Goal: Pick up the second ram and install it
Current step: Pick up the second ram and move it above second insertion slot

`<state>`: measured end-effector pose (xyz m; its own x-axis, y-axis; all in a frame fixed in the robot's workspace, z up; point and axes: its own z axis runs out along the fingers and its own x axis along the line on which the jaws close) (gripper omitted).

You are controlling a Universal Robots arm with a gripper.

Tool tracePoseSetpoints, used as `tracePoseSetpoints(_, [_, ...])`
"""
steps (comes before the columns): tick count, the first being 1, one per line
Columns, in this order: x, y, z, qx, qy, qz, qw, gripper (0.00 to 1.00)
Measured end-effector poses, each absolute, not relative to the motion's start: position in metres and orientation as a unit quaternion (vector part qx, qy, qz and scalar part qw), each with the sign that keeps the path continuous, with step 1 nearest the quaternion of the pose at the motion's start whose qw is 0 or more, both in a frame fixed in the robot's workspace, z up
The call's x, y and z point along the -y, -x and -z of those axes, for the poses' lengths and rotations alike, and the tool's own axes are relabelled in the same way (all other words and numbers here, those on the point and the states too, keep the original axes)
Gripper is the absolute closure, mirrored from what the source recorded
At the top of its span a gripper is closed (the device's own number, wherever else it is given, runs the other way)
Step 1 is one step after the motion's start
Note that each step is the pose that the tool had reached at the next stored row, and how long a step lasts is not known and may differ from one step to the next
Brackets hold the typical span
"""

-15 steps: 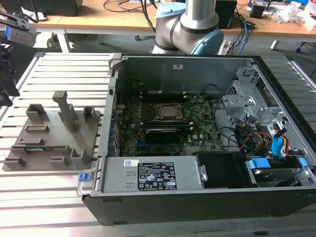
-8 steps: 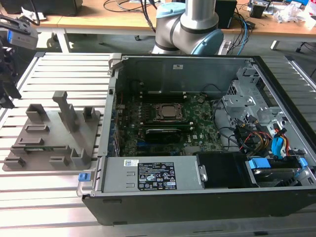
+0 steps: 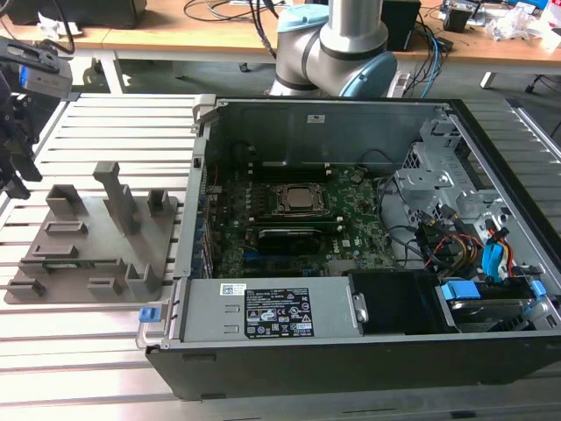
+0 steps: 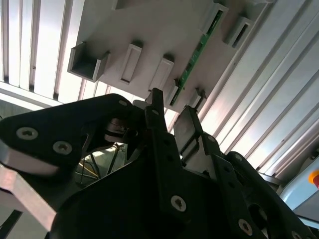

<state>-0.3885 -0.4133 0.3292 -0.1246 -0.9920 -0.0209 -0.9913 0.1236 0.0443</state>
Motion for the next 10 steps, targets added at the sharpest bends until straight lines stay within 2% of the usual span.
tracePoseSetpoints(10, [0.413,0.389,-0.316,0.750,-0.662,0.024,0.007,0.64])
